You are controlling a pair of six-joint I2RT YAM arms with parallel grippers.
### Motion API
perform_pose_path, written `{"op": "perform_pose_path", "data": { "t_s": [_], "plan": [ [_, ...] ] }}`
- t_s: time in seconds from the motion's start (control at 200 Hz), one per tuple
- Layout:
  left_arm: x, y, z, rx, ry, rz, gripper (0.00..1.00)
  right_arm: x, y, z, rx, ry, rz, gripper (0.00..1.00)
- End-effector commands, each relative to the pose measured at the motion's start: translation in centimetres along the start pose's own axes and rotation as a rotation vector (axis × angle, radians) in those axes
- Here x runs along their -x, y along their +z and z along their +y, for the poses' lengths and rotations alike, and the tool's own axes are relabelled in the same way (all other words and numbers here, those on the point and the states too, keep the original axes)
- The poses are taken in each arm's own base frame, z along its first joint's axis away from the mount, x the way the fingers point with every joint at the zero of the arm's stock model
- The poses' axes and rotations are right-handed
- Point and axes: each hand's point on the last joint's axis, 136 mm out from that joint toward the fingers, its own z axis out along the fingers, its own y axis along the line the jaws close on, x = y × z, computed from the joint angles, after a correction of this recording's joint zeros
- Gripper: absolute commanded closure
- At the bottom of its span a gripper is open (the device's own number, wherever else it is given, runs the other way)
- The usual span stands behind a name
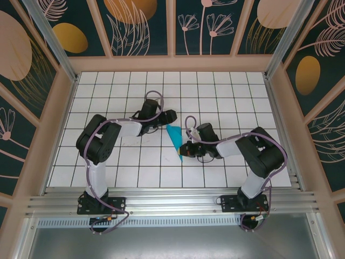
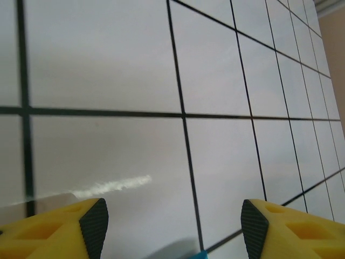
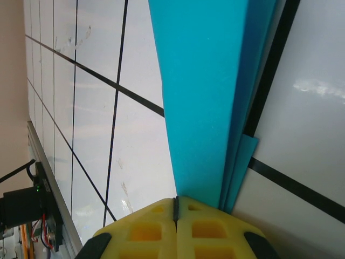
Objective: Fold a paper plane with a square sheet of paper (pick it up from the middle)
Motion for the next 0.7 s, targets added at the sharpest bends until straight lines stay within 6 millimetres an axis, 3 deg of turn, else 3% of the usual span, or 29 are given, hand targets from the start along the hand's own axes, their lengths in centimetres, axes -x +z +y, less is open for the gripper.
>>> {"op": "perform_pose_path", "data": {
  "t_s": [0.0,0.2,0.33,0.36,0.535,0.696],
  "plan": [
    [2.3,-2.2,-1.6,-0.022,0.039,-0.032,0.31,-8.6,-1.3,-7.8,-0.269,0.222,0.248,1.00],
    [1.8,-5.9,-5.2,-0.162,0.016,-0.033,0.36,-7.0,-0.9,-6.6,-0.233,0.147,0.252,1.00],
    [-2.3,-6.7,-4.4,-0.189,-0.042,0.043,0.51,-6.1,-0.5,-5.4,-0.178,0.082,0.259,1.00],
    [-2.5,-7.4,-5.1,-0.203,-0.036,0.038,0.55,-5.9,-0.4,-5.2,-0.171,0.067,0.264,1.00],
    [-6.1,-6.8,-4.9,-0.189,-0.041,0.095,0.64,-4.7,-0.1,-5.0,-0.178,0.030,0.267,1.00],
    [-7.1,-5.5,-4.6,-0.222,-0.066,0.110,0.66,-4.9,0.1,-5.4,-0.185,0.052,0.268,1.00]
  ]
}}
